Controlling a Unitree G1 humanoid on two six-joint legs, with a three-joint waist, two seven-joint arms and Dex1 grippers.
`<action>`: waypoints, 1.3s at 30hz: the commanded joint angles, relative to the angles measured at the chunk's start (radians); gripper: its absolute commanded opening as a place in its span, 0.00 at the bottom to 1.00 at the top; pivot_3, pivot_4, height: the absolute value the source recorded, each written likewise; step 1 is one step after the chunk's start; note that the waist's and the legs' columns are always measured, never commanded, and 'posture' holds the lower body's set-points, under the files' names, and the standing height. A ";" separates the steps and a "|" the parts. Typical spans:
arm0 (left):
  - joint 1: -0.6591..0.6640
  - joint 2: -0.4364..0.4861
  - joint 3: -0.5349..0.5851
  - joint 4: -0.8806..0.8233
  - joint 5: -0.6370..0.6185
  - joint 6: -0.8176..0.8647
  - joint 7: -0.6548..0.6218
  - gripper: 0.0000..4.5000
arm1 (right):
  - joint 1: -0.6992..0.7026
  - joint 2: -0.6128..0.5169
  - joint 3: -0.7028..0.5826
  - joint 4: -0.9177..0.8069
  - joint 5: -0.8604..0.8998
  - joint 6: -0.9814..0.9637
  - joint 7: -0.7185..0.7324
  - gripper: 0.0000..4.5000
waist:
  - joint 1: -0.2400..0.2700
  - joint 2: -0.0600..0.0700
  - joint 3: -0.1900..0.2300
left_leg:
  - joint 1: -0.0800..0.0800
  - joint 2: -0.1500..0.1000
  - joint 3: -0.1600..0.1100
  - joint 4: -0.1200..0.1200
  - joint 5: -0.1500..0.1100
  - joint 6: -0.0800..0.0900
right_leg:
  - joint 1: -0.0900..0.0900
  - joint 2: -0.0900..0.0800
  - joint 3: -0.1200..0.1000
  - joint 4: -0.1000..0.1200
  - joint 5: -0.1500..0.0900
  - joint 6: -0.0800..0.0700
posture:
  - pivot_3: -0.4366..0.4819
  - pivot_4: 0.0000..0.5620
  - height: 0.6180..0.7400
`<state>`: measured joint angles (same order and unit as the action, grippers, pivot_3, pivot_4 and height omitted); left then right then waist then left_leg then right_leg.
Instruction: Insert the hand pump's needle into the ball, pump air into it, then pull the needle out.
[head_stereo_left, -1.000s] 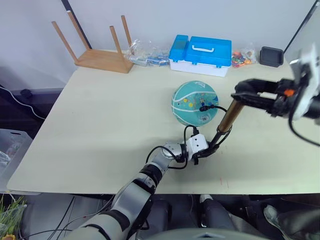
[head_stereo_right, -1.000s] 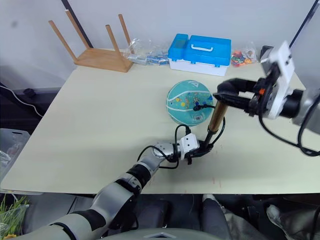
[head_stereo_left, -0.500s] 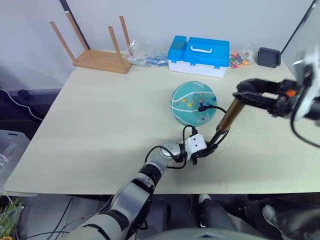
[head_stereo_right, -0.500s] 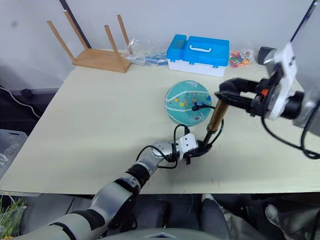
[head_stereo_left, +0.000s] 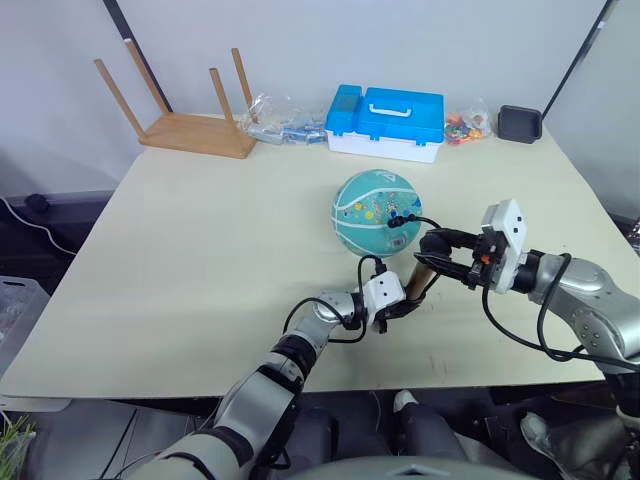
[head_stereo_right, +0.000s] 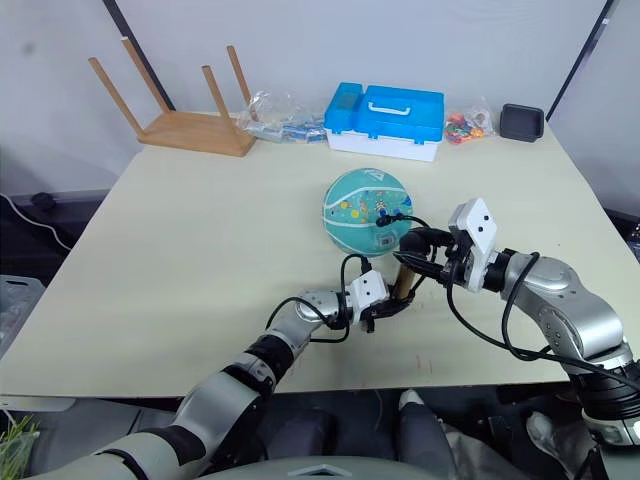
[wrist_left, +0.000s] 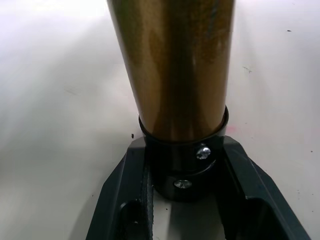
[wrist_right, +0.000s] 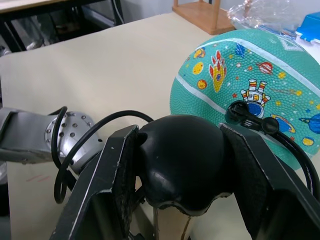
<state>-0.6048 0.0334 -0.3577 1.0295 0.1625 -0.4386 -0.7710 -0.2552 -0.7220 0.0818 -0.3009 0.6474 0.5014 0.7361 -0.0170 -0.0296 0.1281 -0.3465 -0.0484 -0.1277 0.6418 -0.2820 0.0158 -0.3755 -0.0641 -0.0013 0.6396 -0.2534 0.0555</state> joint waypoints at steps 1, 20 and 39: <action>0.048 0.029 -0.032 0.074 0.054 0.052 -0.013 0.24 | -0.005 -0.054 -0.054 -0.033 -0.014 0.101 -0.028 0.46 | 0.001 0.001 0.001 | 0.000 0.000 0.000 0.000 0.000 0.000 | 0.000 0.000 0.000 0.000 0.000 0.000 | 0.48 0.27 1.00; 0.019 0.016 -0.035 0.118 0.056 0.047 -0.014 0.24 | -0.305 -0.317 -0.457 -0.148 0.580 0.532 -0.176 0.46 | 0.029 0.013 0.023 | -0.025 -0.004 -0.001 0.009 0.000 0.000 | -0.019 -0.007 -0.002 0.001 0.004 -0.003 | 0.48 0.27 1.00; 0.066 0.042 -0.035 0.073 0.050 0.038 -0.007 0.24 | 0.088 0.047 0.084 0.103 -0.090 0.060 -0.029 0.46 | -0.003 -0.002 -0.002 | 0.002 0.000 0.002 -0.001 0.000 0.000 | 0.001 0.000 0.002 0.000 0.000 0.000 | 0.48 0.27 1.00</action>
<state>-0.6004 0.0376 -0.3608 1.0340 0.1571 -0.4418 -0.7600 -0.2206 -0.6737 0.0708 -0.3091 0.6420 0.5068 0.7095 -0.0199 -0.0319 0.1261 -0.3444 -0.0478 -0.1259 0.6411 -0.2821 0.0158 -0.3745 -0.0637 0.0004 0.6401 -0.2537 0.0553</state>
